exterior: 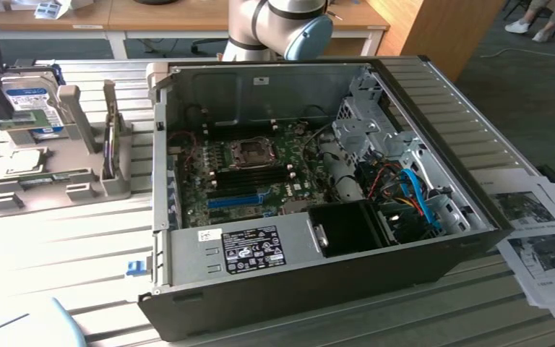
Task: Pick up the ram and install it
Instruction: 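Pick up the ram and move it above insertion slot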
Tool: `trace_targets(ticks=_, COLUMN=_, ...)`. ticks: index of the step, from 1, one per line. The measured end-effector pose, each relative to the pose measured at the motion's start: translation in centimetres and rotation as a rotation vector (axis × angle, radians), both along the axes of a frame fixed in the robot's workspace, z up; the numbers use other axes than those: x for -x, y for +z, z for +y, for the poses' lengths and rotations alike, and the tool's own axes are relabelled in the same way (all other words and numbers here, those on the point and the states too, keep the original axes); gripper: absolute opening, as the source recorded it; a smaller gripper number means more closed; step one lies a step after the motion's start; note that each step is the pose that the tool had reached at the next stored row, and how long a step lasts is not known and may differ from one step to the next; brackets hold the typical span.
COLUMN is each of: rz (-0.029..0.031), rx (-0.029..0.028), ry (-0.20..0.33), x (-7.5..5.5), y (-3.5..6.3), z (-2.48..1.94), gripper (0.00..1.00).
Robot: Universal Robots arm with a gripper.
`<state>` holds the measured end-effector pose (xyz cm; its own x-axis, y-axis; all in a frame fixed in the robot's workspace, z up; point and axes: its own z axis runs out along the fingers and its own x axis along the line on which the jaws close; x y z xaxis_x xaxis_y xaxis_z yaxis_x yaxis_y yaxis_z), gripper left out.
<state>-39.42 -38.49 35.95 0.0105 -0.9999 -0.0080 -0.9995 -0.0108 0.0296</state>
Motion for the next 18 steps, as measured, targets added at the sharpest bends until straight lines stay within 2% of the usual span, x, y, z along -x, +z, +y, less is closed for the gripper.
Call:
trace_targets(ticks=7, rz=0.0, rx=0.0, ry=-0.002, x=0.0, y=0.53, z=0.0, gripper=0.11)
trace_targets(ticks=15, rz=0.0001, rx=0.0001, ry=-0.002, x=0.0, y=0.56, z=0.0, gripper=0.11)
trace_targets(ticks=16, rz=0.001, rx=-0.0001, ry=-0.002, x=0.0, y=0.55, z=0.0, gripper=0.11)
trace_targets(ticks=18, rz=0.0064, rx=-0.0003, ry=-0.002, x=-0.01, y=0.56, z=0.0, gripper=0.11)
